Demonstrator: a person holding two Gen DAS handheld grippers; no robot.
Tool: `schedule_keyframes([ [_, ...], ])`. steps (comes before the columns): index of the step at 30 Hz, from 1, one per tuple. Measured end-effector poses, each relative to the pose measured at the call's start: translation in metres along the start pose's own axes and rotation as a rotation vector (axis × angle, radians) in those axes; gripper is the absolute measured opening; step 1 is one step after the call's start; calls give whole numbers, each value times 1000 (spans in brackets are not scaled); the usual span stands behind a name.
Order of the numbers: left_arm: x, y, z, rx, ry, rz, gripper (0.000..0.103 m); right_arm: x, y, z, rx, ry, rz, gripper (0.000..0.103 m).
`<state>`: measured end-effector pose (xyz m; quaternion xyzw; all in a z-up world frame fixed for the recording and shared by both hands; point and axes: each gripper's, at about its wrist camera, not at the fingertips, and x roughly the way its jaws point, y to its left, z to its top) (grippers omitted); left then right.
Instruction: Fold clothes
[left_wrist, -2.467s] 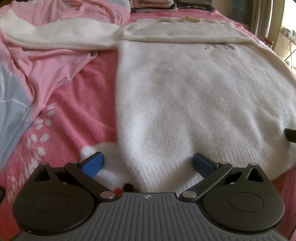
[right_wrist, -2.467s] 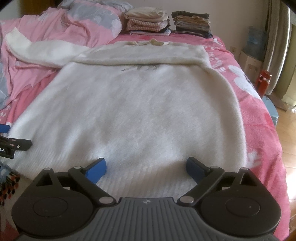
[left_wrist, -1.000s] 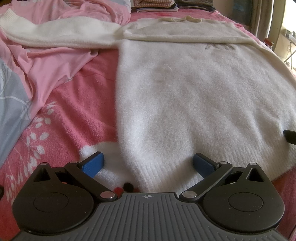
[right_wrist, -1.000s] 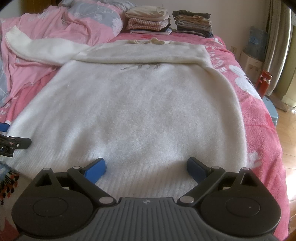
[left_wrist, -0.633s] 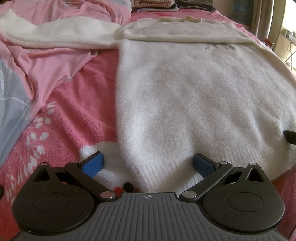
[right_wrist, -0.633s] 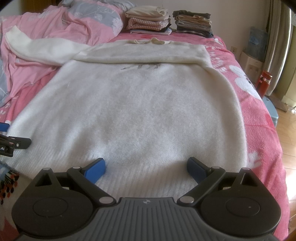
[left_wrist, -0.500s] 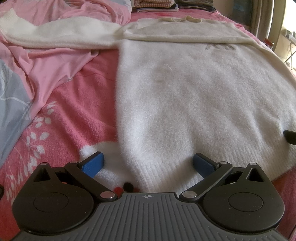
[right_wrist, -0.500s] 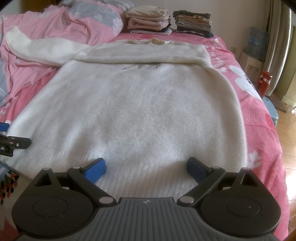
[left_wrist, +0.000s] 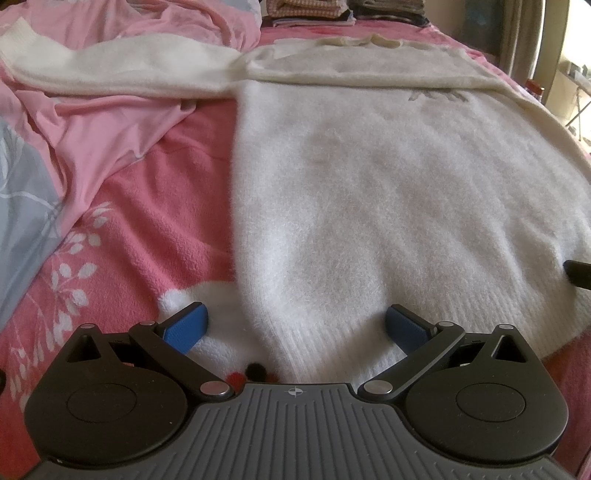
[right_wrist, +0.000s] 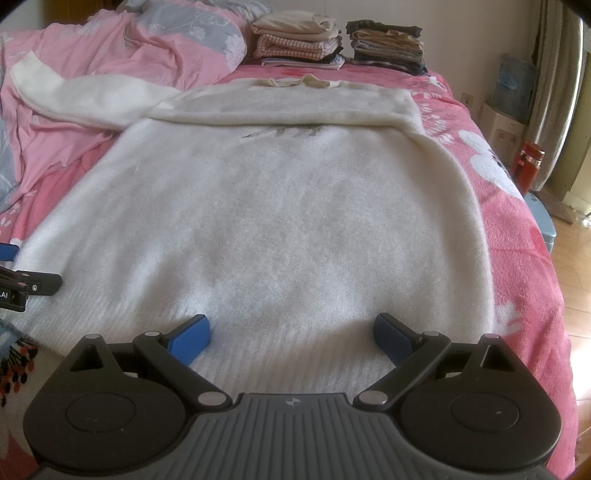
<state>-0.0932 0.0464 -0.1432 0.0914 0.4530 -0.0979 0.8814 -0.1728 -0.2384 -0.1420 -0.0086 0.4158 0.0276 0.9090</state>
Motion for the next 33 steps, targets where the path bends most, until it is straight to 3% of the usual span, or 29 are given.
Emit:
schedule_keyframes([
  [3,-3,4,4,-2,-10,-8,103,0,-1,4,-3,12,7,98],
  [6,-13,15,12,-28,-71,28,103,0,-3,12,-1,28,17,98],
  [10,-31,42,31,-106,-190,83,103,-11,1,42,-13,-49,66,98],
  [19,-64,122,102,-230,-448,299,103,-32,53,170,-210,-206,273,98],
  [25,-61,150,124,-281,-579,441,102,-39,113,253,-317,-280,416,98],
  [33,-39,179,144,-361,-639,479,90,-14,197,354,-240,-222,677,93],
])
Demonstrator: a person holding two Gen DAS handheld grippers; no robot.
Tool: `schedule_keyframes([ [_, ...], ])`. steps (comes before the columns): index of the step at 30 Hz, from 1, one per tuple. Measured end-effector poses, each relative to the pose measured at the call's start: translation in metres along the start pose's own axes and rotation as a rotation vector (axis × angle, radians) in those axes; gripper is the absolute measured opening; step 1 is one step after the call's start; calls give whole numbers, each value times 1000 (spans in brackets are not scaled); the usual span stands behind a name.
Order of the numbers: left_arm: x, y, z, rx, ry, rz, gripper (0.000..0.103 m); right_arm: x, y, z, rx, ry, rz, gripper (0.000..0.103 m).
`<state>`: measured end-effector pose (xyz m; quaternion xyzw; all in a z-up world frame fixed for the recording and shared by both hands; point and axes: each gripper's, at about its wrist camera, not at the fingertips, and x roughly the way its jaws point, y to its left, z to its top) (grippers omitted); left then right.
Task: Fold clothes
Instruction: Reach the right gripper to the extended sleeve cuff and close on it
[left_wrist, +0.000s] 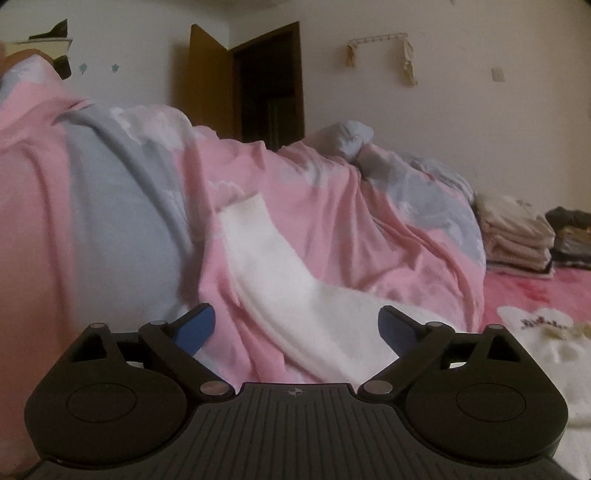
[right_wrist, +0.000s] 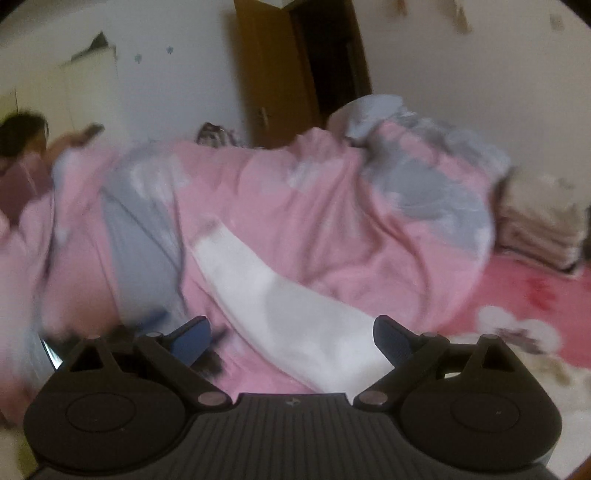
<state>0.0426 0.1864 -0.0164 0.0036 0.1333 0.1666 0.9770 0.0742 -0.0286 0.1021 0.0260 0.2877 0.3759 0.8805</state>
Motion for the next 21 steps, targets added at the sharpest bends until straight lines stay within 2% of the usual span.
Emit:
schedule_keyframes([
  [2,9,2,-1,-13,9,1,78,29,6,22,40,14,55,88],
  [3,14,4,-3,-23,17,1,76,42,9,29,61,26,80,86],
  [5,23,8,-5,-43,32,2,66,70,16,42,98,58,131,77],
  [8,36,13,-9,-72,55,4,65,115,25,59,145,115,186,75],
  [14,63,26,-16,-138,96,2,66,194,46,81,257,221,219,74],
  [19,73,39,-21,-178,72,-9,65,241,50,91,384,280,236,72],
  [21,75,42,-24,-186,62,-12,60,256,54,93,402,305,224,70],
])
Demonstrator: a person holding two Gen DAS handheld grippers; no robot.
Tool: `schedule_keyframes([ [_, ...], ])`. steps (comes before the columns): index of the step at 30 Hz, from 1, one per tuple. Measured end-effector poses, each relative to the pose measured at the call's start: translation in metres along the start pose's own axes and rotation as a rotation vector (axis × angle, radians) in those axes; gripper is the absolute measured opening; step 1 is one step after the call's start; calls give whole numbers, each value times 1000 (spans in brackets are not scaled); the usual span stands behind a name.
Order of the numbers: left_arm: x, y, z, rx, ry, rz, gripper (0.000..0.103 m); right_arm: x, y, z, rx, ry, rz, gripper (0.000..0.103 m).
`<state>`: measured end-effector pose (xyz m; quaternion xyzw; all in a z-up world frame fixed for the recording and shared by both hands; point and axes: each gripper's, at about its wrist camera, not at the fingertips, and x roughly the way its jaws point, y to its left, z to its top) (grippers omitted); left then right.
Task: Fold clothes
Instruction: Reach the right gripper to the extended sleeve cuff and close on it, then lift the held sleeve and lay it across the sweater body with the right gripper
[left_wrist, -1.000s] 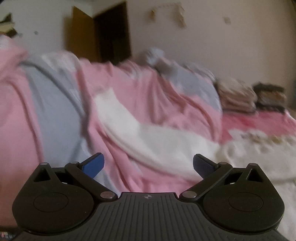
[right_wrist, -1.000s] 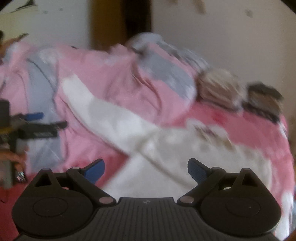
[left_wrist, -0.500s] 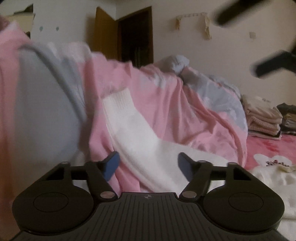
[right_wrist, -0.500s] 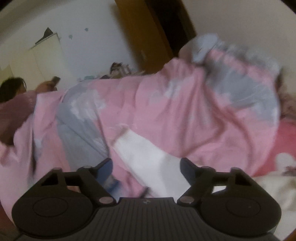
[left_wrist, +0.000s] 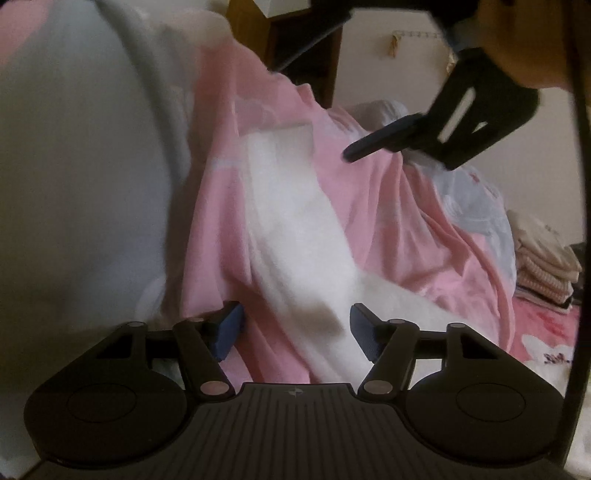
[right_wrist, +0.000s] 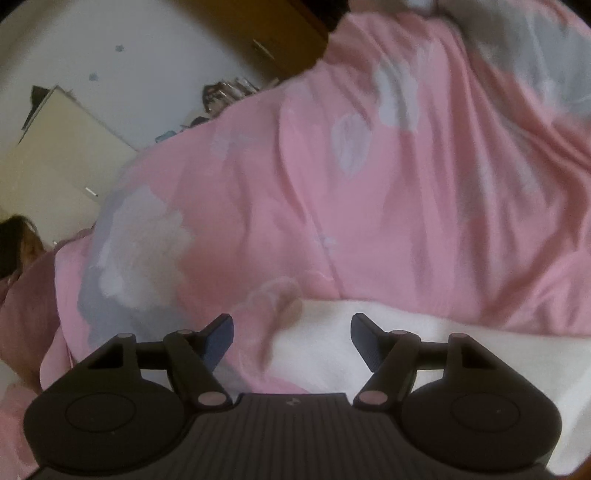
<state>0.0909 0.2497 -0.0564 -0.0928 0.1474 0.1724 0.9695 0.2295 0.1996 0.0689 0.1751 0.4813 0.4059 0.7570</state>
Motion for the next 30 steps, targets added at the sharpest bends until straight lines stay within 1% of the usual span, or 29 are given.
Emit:
schedule_keyframes([
  [1,1,1,-1,-3,-4,-1,58,7,1,1,10,8,-13,67],
  [3,0,3,-3,-3,-18,-6,54,19,1,0,31,26,-38,56],
  [4,-1,3,-4,-3,-24,-7,52,24,-1,-1,42,32,-48,46],
  [5,-2,3,-5,-3,-28,-9,47,28,-2,-2,53,39,-57,37],
  [6,-3,2,-6,-2,-31,-10,45,30,-4,-4,62,39,-57,32],
  [7,-4,2,-7,-1,-34,-12,43,31,-6,-6,70,38,-56,19],
  [8,-5,2,-7,2,-39,-14,42,30,-7,-8,70,36,-54,14],
  [10,-10,0,-7,12,-50,-20,42,20,-8,-13,44,11,-56,9],
  [14,-20,-7,-4,34,-76,-33,44,-8,-11,-23,-8,-26,-54,7],
  [15,-24,-10,-2,43,-84,-40,46,-15,-13,-25,-15,-32,-51,7],
  [17,-31,-16,0,62,-101,-53,58,-33,-15,-29,-27,-48,-42,6],
  [19,-39,-23,3,82,-117,-66,60,-53,-19,-32,-35,-67,-25,6],
  [22,-50,-33,7,109,-141,-91,60,-87,-26,-35,-43,-97,-5,6],
  [23,-56,-38,9,116,-149,-115,59,-101,-30,-36,-47,-109,1,6],
  [25,-68,-49,11,135,-166,-169,56,-130,-38,-39,-56,-137,-1,6],
  [26,-74,-56,12,147,-176,-198,50,-144,-43,-42,-58,-150,-4,6],
  [27,-81,-65,12,160,-183,-230,47,-160,-47,-46,-60,-165,-8,6],
  [30,-95,-92,11,188,-181,-331,45,-207,-67,-57,-60,-215,-38,6],
])
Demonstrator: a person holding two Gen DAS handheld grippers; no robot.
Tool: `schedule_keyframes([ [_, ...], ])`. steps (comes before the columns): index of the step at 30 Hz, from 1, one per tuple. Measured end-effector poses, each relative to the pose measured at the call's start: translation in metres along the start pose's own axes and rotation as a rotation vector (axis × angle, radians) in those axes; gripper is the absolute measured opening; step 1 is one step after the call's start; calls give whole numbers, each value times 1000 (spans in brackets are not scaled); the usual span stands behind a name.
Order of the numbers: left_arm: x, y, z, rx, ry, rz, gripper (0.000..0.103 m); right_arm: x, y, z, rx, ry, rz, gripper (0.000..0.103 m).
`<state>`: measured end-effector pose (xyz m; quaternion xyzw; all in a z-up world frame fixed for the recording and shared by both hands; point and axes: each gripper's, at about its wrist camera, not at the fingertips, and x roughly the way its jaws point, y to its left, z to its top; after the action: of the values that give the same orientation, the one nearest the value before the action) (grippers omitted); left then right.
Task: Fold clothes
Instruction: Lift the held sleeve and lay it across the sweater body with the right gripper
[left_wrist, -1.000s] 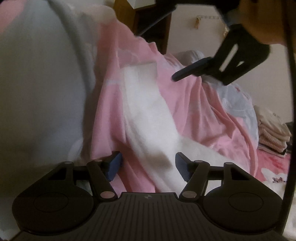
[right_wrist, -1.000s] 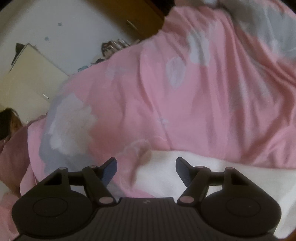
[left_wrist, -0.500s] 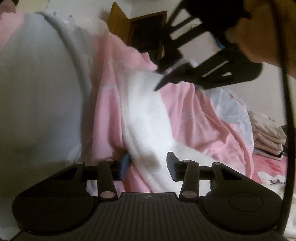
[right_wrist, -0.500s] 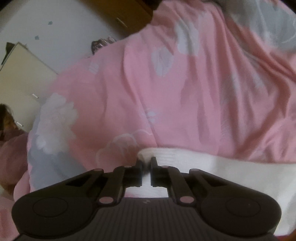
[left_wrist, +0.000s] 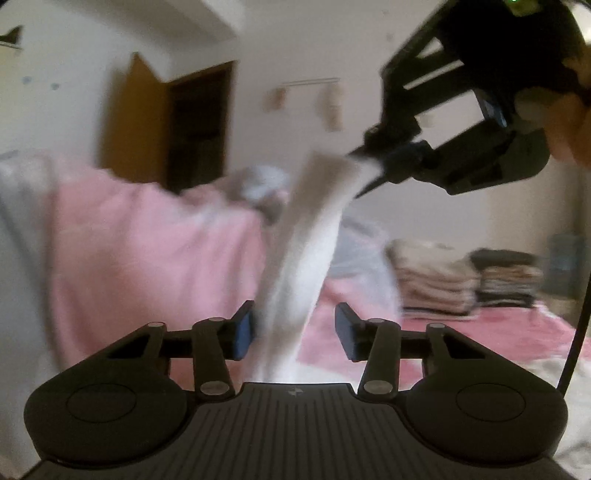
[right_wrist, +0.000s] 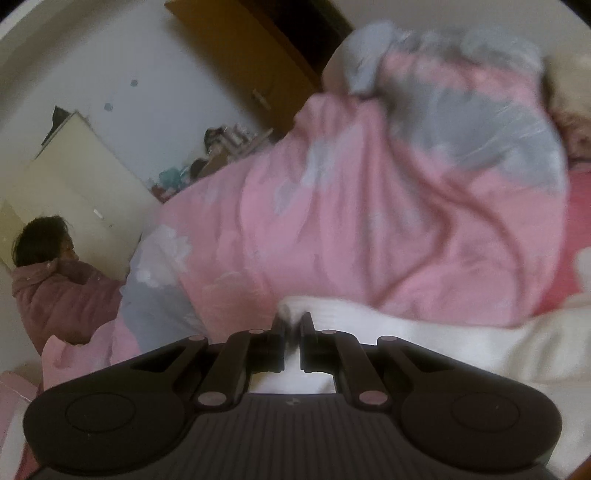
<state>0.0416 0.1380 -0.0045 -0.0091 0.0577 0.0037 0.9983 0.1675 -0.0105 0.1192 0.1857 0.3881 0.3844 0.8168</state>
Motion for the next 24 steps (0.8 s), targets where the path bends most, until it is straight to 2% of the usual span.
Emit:
schedule_keyframes([
  [5,-2,-57,2,44,14,-165,44,-78,-50,-20,38,-68,-70,6],
  [8,7,-93,-9,78,66,-250,44,-111,-86,-42,77,-91,-112,6],
  [12,18,-134,-35,138,189,-354,46,-137,-144,-77,171,-108,-156,6],
  [14,17,-147,-48,160,273,-403,57,-141,-173,-95,216,-101,-173,6],
  [20,9,-154,-74,171,428,-415,61,-136,-269,-151,394,-35,-258,7],
  [24,6,-159,-91,177,524,-413,61,-138,-315,-181,574,-31,-261,10],
])
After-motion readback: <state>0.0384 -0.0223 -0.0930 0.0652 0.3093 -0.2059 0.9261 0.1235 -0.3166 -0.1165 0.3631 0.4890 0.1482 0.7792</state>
